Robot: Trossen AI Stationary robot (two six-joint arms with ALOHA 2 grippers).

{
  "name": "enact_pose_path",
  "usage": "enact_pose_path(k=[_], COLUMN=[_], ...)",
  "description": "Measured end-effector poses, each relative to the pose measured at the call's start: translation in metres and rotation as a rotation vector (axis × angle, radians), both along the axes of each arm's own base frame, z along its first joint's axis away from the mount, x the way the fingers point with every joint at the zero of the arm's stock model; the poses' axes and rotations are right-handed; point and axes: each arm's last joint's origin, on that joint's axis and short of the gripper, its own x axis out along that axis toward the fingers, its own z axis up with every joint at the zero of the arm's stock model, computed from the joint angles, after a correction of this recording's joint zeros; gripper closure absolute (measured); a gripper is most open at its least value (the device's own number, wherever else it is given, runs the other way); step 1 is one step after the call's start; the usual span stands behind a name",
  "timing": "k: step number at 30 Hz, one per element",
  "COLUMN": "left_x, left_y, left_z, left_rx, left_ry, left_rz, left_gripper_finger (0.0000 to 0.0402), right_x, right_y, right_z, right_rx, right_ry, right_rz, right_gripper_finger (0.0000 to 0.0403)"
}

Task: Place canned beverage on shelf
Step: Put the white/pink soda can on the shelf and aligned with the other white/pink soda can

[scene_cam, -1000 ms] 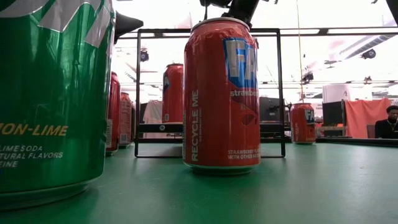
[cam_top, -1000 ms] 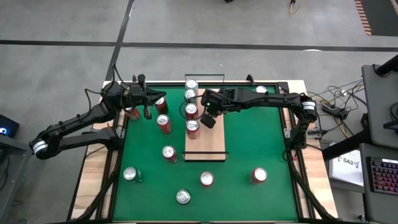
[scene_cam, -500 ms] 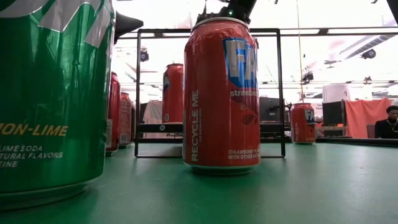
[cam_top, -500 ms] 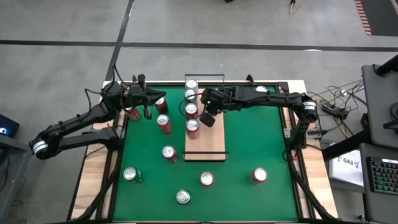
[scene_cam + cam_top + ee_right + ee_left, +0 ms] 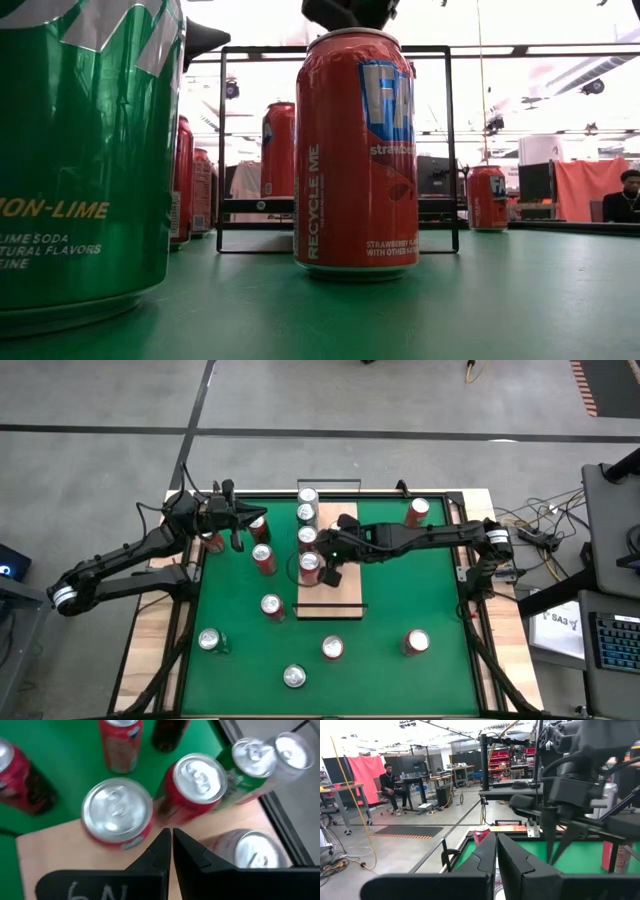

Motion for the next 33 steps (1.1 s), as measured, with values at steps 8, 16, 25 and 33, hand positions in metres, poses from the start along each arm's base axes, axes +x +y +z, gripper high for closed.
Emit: enact_pose_path(k=[8,16,25,33], left_x=[0.0,0.0,0.0,0.0], left_y=[0.0,0.0,0.0,0.0], left_z=[0.0,0.0,-0.001,-0.001], left_rx=[0.01,0.025,0.035,0.036], left_ry=[0.0,0.004,0.012,0.015], left_rz=[0.001,0.002,0.003,0.003], left_gripper_finger=[0.0402,0.0402,0.0402,0.0402], right_x=[-0.016,-0.019,-0.026,-0.026], right_y=[0.001,-0.027,-0.048,-0.059], right_z=[-0.003,-0.006,-0.028,-0.031], right_rx=[0.082,0.094,0.094,0.082], right_ry=[0.109,0.114,0.185,0.159], right_rz=[-0.073,-0.161,-0.208,-0.231], right_gripper_finger=[0.0394,0.0394,0.0394,0.0394])
